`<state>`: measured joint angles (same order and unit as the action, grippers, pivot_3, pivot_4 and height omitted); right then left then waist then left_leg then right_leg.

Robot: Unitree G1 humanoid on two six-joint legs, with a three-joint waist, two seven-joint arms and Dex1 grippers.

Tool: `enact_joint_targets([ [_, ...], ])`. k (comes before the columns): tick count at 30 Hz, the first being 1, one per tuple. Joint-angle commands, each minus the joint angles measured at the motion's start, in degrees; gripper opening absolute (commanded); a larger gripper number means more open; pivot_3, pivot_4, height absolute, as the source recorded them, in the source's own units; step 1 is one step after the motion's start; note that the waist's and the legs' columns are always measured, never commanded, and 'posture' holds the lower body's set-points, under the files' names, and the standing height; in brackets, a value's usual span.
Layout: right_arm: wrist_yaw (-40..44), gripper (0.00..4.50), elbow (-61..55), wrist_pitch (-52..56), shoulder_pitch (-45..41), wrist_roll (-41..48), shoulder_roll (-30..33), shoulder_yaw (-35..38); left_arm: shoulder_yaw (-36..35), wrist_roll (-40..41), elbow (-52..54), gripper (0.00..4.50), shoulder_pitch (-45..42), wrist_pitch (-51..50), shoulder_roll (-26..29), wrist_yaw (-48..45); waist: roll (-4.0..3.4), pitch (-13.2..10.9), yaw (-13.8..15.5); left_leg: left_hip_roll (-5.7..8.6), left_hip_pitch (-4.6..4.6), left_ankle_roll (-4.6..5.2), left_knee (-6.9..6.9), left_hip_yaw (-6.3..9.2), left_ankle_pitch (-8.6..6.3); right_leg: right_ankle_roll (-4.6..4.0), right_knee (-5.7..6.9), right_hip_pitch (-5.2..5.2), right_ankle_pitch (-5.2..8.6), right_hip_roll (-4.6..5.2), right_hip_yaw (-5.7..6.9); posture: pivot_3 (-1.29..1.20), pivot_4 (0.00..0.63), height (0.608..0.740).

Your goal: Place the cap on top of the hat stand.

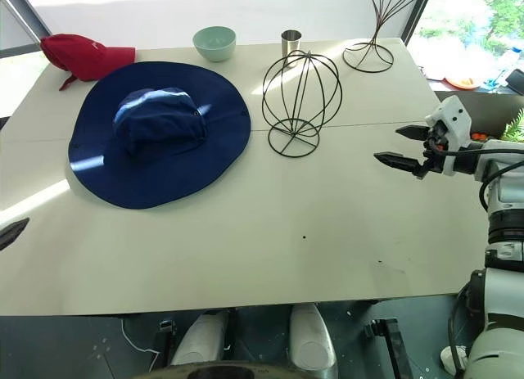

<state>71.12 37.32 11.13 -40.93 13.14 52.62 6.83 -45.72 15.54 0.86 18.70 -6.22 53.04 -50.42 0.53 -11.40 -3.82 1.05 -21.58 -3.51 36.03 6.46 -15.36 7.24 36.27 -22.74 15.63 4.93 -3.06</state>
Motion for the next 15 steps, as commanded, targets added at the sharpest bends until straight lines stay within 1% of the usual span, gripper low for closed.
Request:
enact_joint_targets([
  [1, 2.38, 4.47, -9.77, 4.04, -0.52, 2.34, 1.23, -0.16, 3.78, -7.91, -2.9, 4.5, -2.95, 13.81, 4.65, 1.18, -0.02, -0.01, 0.02, 0.0, 0.0, 0.0, 0.0, 0.0, 0.0, 0.0, 0.0, 0.0, 0.0, 0.0, 0.0, 0.0, 0.15, 0.74],
  [4, 4.31, 4.47, -19.07, 10.6, 2.17, 5.84, 1.84, 0.35, 8.05, -11.91, -6.61, 4.5, -5.06, 23.58, 6.45, 1.21, -0.07, -0.01, -0.11, 0.0, -0.01, 0.0, -0.03, -0.02, 0.0, 0.0, 0.0, -0.03, 0.0, 0.01, -0.02, 0.0, 0.15, 0.74],
  [7, 7.09, 4.47, -31.0, 17.23, 7.73, 10.31, 4.25, 0.74, 13.44, -17.88, -11.3, 4.5, -7.09, 36.2, 9.18, 2.09, -0.07, -0.01, 0.2, 0.0, -0.04, 0.01, -0.09, -0.02, -0.01, 0.0, 0.0, -0.06, 0.0, 0.02, 0.0, 0.0, 0.15, 0.74],
  [10, 8.25, 4.47, -39.65, 22.1, 11.61, 14.2, 6.34, 1.78, 18.26, -24.08, -18.32, 4.5, -9.81, 47.16, 12.36, 4.97, -0.08, -0.01, 0.56, 0.0, -0.46, 0.02, -0.04, -0.02, -0.01, 0.02, 0.01, -0.46, -0.02, 0.02, 0.0, 0.0, 0.15, 0.74],
  [12, 7.64, 4.47, -43.53, 25.07, 12.72, 16.68, 6.95, 2.83, 21.53, -26.96, -23.11, 4.5, -13.32, 51.64, 13.91, 7.53, -0.08, -0.01, 0.66, 0.0, -0.75, 0.02, 0.11, -0.02, 0.0, 0.01, 0.14, -0.76, -0.04, 0.03, 0.01, 0.0, 0.15, 0.74],
  [14, 6.2, 4.47, -46.75, 27.66, 13.01, 18.76, 6.9, 3.95, 25.75, -32.08, -27.62, 4.5, -18.94, 55.11, 14.6, 12.28, -0.08, -0.01, 1.07, 0.01, -0.75, 0.02, 0.13, -0.02, 0.0, 0.02, 0.16, -0.75, -0.04, 0.03, 0.02, 0.0, 0.15, 0.74],
  [15, 5.28, 4.47, -48.39, 28.86, 13.06, 19.87, 6.75, 4.63, 28.47, -35.94, -29.83, 4.5, -22.75, 56.62, 14.35, 15.75, -0.08, -0.01, 1.26, 0.01, -0.74, 0.02, 0.14, -0.02, 0.0, 0.02, 0.18, -0.73, -0.04, 0.02, 0.03, 0.0, 0.15, 0.74],
])
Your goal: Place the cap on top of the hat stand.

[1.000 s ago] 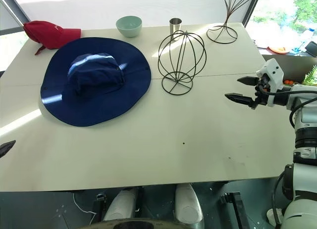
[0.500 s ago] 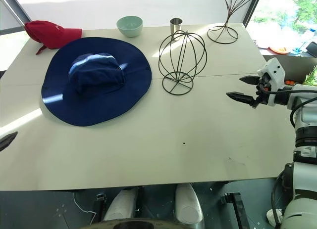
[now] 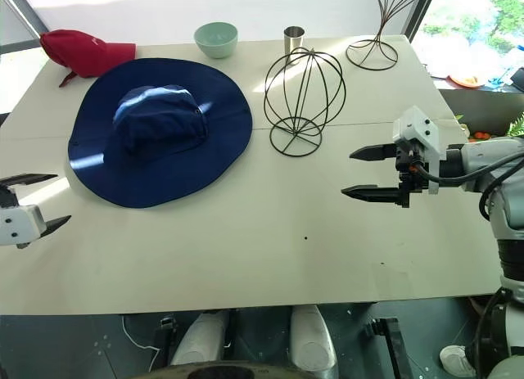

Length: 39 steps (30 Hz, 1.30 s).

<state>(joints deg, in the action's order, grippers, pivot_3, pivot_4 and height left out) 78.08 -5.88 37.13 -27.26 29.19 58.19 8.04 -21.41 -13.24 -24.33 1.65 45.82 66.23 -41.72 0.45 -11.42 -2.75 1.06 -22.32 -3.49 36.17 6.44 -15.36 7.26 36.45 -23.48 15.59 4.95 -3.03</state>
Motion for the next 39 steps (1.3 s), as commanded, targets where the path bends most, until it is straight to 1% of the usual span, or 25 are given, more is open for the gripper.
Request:
enact_joint_targets([
  [1, -2.57, 4.47, -6.57, 3.96, -0.54, 4.89, 1.07, 4.05, 6.73, -11.07, -6.68, 4.5, -9.15, 5.81, 0.9, 10.65, 0.01, 0.0, 0.34, 0.0, 0.01, 0.0, 0.02, 0.01, 0.01, 0.0, 0.02, 0.01, -0.01, -0.01, 0.02, 0.0, 0.15, 0.74],
  [5, -5.79, 4.47, -10.02, 6.92, 0.26, 7.67, 1.05, 6.04, 17.5, -25.27, -14.26, 4.5, -19.51, 8.66, -0.16, 23.56, 0.05, 0.03, 0.65, 0.03, 0.01, -0.01, 0.29, 0.06, 0.01, 0.03, 0.38, 0.04, -0.03, -0.01, 0.04, 0.0, 0.15, 0.74],
  [8, -7.17, 4.47, -11.49, 7.34, 1.72, 8.39, 1.57, 7.43, 25.23, -34.52, -19.8, 4.5, -25.98, 7.57, -0.75, 34.04, 0.06, 0.03, 0.48, 0.05, 0.01, -0.01, 0.39, 0.06, 0.01, 0.03, 0.58, 0.01, -0.02, -0.01, 0.04, 0.0, 0.15, 0.74],
  [13, -9.83, 4.47, -13.51, 8.53, 4.32, 10.08, 2.03, 10.91, 34.73, -42.85, -27.98, 4.5, -35.87, 3.16, -3.2, 46.46, 0.08, 0.04, 0.43, 0.05, 0.0, 0.0, 0.55, 0.1, 0.02, 0.04, 0.79, -0.02, -0.02, -0.03, 0.05, 0.0, 0.15, 0.74],
  [16, -11.43, 4.47, -14.99, 9.14, 5.69, 11.07, 2.0, 12.46, 39.03, -45.06, -32.1, 4.5, -40.97, 0.86, -5.68, 51.68, 0.08, 0.04, 0.5, 0.06, -0.03, 0.0, 0.69, 0.1, 0.01, 0.05, 0.82, 0.01, -0.02, -0.03, 0.06, 0.0, 0.15, 0.74],
  [19, -12.95, 4.47, -16.45, 9.65, 6.62, 12.16, 1.98, 13.41, 42.14, -45.14, -36.09, 4.5, -45.43, -0.86, -9.75, 54.38, 0.09, 0.05, 0.73, 0.06, -0.07, 0.0, 0.81, 0.11, 0.01, 0.06, 0.85, 0.02, -0.03, -0.03, 0.07, 0.0, 0.15, 0.74],
  [23, -14.8, 4.47, -17.11, 9.77, 6.74, 12.7, 2.09, 13.75, 44.96, -44.11, -39.75, 4.5, -50.03, -3.16, -15.85, 56.12, 0.11, 0.06, 1.69, 0.1, -0.09, 0.0, 0.9, 0.12, 0.01, 0.11, 0.86, 0.05, -0.05, -0.02, 0.08, 0.0, 0.15, 0.74],
  [27, -15.82, 4.47, -17.37, 10.14, 6.55, 13.66, 2.66, 14.14, 46.47, -42.8, -40.97, 4.5, -52.05, -3.09, -18.82, 56.33, 0.13, 0.08, 2.28, 0.13, -0.09, 0.0, 0.96, 0.13, 0.01, 0.15, 0.85, 0.11, -0.07, -0.01, 0.08, 0.0, 0.15, 0.74],
  [30, -16.52, 4.5, -17.5, 10.4, 7.25, 14.49, 2.78, 15.32, 46.66, -41.25, -41.48, 3.6, -52.41, -2.11, -19.11, 55.63, 0.14, 0.08, 2.19, 0.14, -0.09, 0.0, 0.96, 0.14, 0.01, 0.15, 0.84, 0.11, -0.08, 0.0, 0.07, 0.0, 0.15, 0.74],
  [35, -17.9, 4.5, -16.33, 10.96, 8.95, 14.59, 3.19, 17.41, 46.8, -38.47, -40.22, 1.16, -52.0, 0.91, -18.14, 53.8, 0.23, 0.04, 1.96, 0.13, -0.11, 0.0, 0.95, 0.17, 0.01, 0.15, 0.84, 0.08, -0.08, -0.01, 0.07, 0.0, 0.15, 0.74],
  [37, -18.03, 4.5, -15.9, 12.4, 9.32, 16.06, 3.34, 18.73, 45.64, -35.57, -39.58, 0.23, -51.56, 2.22, -18.06, 50.81, 0.23, 0.04, 1.95, 0.13, -0.11, 0.0, 0.94, 0.17, 0.01, 0.15, 0.85, 0.07, -0.08, -0.01, 0.08, 0.0, 0.15, 0.74],
  [38, -17.71, 4.5, -15.84, 12.15, 9.81, 16.04, 3.56, 19.32, 44.24, -32.26, -39.25, 0.09, -51.17, 2.77, -18.39, 46.82, 0.23, 0.04, 1.98, 0.13, -0.11, 0.0, 0.94, 0.17, 0.01, 0.15, 0.85, 0.07, -0.08, -0.01, 0.07, 0.0, 0.15, 0.74],
  [39, -17.7, 4.5, -15.82, 11.73, 10.27, 15.62, 3.76, 19.69, 42.7, -28.5, -38.9, 0.09, -50.7, 3.01, -18.79, 42.45, 0.23, 0.04, 2.0, 0.13, -0.11, 0.0, 0.94, 0.17, 0.01, 0.15, 0.85, 0.07, -0.08, -0.01, 0.08, 0.0, 0.15, 0.74],
])
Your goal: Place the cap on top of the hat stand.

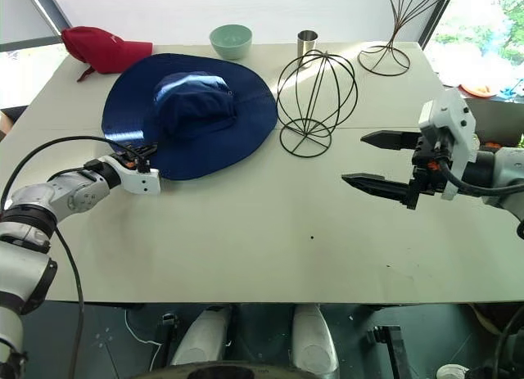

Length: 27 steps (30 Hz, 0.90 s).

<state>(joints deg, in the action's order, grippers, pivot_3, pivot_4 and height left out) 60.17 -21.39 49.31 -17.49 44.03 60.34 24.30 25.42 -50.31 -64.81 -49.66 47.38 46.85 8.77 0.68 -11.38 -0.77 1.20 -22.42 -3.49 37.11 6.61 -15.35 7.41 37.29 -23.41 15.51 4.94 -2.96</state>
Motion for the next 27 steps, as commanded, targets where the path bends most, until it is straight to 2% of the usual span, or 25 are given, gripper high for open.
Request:
enact_joint_targets([
  [1, 0.06, 4.5, -0.15, -1.28, 0.88, -0.09, 1.79, 3.54, -5.84, 12.62, 2.09, 0.09, 1.13, 0.95, 0.03, -12.77, 0.0, 0.0, 0.01, 0.0, 0.0, 0.0, 0.0, 0.0, 0.0, 0.0, 0.0, 0.0, 0.0, 0.0, 0.0, 0.0, 0.15, 0.74],
  [3, -0.63, 4.5, 0.64, -2.75, 1.36, -1.82, 1.99, 3.55, -9.42, 21.07, 4.72, 0.09, 2.73, -2.35, -0.95, -22.55, -0.01, 0.0, -0.01, 0.0, 0.0, 0.0, 0.0, -0.01, 0.0, 0.0, -0.01, 0.0, 0.0, 0.0, 0.0, 0.0, 0.15, 0.74],
  [6, 0.18, 4.5, 2.75, -4.23, 2.37, -2.61, 2.49, 5.16, -16.93, 36.96, 17.15, 0.09, 6.35, -17.93, -2.49, -38.62, -0.01, 0.0, -0.09, -0.01, -0.01, 0.0, 0.0, -0.01, 0.0, -0.01, 0.0, 0.0, 0.0, 0.0, -0.01, 0.0, 0.15, 0.74],
  [11, 0.47, 4.5, 3.84, -6.1, 3.45, -3.15, 2.21, 5.76, -23.61, 50.33, 39.48, 0.09, 9.0, -41.81, -4.13, -48.56, 0.0, 0.0, -0.2, -0.02, -0.03, 0.0, 0.02, 0.02, 0.0, -0.01, 0.01, 0.0, 0.0, -0.01, -0.01, 0.0, 0.15, 0.74],
  [15, 0.76, 4.5, 5.27, -8.05, 3.47, -4.03, 2.27, 5.55, -24.89, 55.29, 52.6, 0.09, 7.24, -55.44, -6.46, -50.32, -0.01, 0.0, -0.18, -0.02, -0.01, 0.0, 0.06, 0.02, 0.0, 0.0, 0.0, 0.04, 0.0, -0.01, -0.01, 0.0, 0.15, 0.74],
  [19, 1.43, 4.5, 8.17, -9.87, 2.27, -5.04, 3.5, 6.08, -25.16, 57.89, 61.02, 0.09, 3.43, -66.76, -9.26, -49.39, 0.02, -0.01, -0.08, -0.01, -0.01, 0.0, 0.13, 0.03, 0.0, 0.0, 0.01, 0.07, 0.0, -0.02, 0.0, 0.0, 0.15, 0.74],
  [22, 1.69, 4.5, 10.24, -10.9, 1.65, -5.58, 4.16, 6.67, -24.05, 57.88, 64.7, 0.09, 0.2, -68.66, -11.33, -49.06, 0.02, -0.01, -0.14, -0.01, -0.01, 0.0, 0.11, 0.03, 0.0, 0.0, 0.0, 0.06, 0.0, -0.03, -0.01, 0.0, 0.15, 0.74],
  [27, 1.45, 4.5, 12.46, -12.2, 1.3, -6.02, 4.43, 7.56, -19.25, 53.64, 63.76, 0.09, -10.18, -63.35, -17.81, -46.83, 0.04, -0.02, 0.1, -0.01, -0.01, -0.01, 0.13, 0.04, 0.01, 0.0, -0.03, 0.08, 0.0, -0.04, -0.01, 0.0, 0.15, 0.74],
])
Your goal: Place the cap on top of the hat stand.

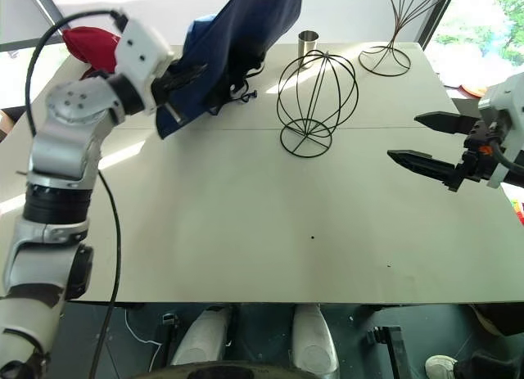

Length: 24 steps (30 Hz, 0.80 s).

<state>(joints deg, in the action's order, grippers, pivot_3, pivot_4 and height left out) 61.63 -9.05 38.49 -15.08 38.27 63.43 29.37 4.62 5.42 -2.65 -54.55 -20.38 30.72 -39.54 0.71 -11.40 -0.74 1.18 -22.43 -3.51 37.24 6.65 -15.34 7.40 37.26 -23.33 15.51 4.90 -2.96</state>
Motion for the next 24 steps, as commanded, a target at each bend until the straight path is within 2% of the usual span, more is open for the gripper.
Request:
enact_joint_targets([
  [1, -0.02, 4.5, 0.25, -1.53, -0.97, -0.3, 1.3, 2.72, 2.42, -3.1, 0.75, 0.09, -7.15, 6.21, -2.75, 1.85, 0.0, 0.0, 0.07, 0.0, -0.01, 0.0, 0.0, 0.0, 0.0, 0.0, -0.02, 0.01, 0.0, 0.0, 0.0, 0.0, 0.15, 0.74],
  [4, -0.09, 4.5, 0.47, -1.74, -0.48, -0.54, 1.2, 3.52, 4.06, -5.73, -1.73, 0.09, -11.24, 10.82, -5.12, 3.13, 0.0, 0.0, -0.03, 0.01, -0.01, 0.0, -0.01, 0.0, 0.0, 0.0, -0.06, 0.01, 0.0, 0.0, -0.01, 0.0, 0.15, 0.74],
  [7, -0.57, 4.5, 0.37, -0.98, 0.59, -0.39, 0.89, 5.67, 7.78, -12.34, -4.86, 0.09, -13.51, 23.94, -4.74, 4.57, -0.01, 0.0, -0.26, 0.0, 0.02, 0.0, -0.05, -0.01, 0.0, 0.01, -0.08, 0.0, 0.01, -0.01, -0.02, 0.0, 0.15, 0.74],
  [11, -1.13, 4.5, -0.79, 0.11, 3.15, -0.18, 0.21, 9.1, 14.62, -26.42, -10.89, 0.09, -12.68, 45.31, 0.07, 9.66, -0.02, 0.01, -0.12, 0.0, 0.03, 0.0, -0.06, -0.02, 0.0, 0.01, -0.1, -0.01, 0.01, -0.02, -0.05, 0.0, 0.15, 0.74],
  [15, -2.07, 4.5, -2.56, 1.34, 5.79, 0.54, -0.61, 12.53, 20.13, -42.4, -17.75, 0.09, -13.53, 59.82, 3.96, 21.67, -0.01, 0.0, 0.04, 0.01, 0.03, 0.0, -0.05, -0.03, 0.0, 0.01, -0.11, 0.02, 0.0, -0.01, -0.07, 0.0, 0.15, 0.74],
  [19, -2.55, 4.5, -4.16, 2.6, 8.24, 1.1, -1.2, 15.29, 24.17, -54.31, -23.17, 0.09, -14.71, 66.35, 4.17, 33.65, 0.0, 0.0, 0.07, 0.01, 0.01, 0.0, -0.04, -0.03, 0.0, 0.02, -0.11, 0.03, 0.0, -0.02, -0.06, 0.0, 0.15, 0.74],
  [24, -2.41, 4.5, -4.52, 3.65, 11.43, 1.08, -1.29, 17.71, 31.14, -70.57, -26.33, 0.09, -17.44, 67.01, 2.1, 51.27, 0.04, -0.02, 0.17, 0.02, -0.01, 0.01, -0.04, -0.03, 0.0, 0.04, -0.12, 0.03, 0.0, -0.01, -0.06, 0.0, 0.15, 0.74],
])
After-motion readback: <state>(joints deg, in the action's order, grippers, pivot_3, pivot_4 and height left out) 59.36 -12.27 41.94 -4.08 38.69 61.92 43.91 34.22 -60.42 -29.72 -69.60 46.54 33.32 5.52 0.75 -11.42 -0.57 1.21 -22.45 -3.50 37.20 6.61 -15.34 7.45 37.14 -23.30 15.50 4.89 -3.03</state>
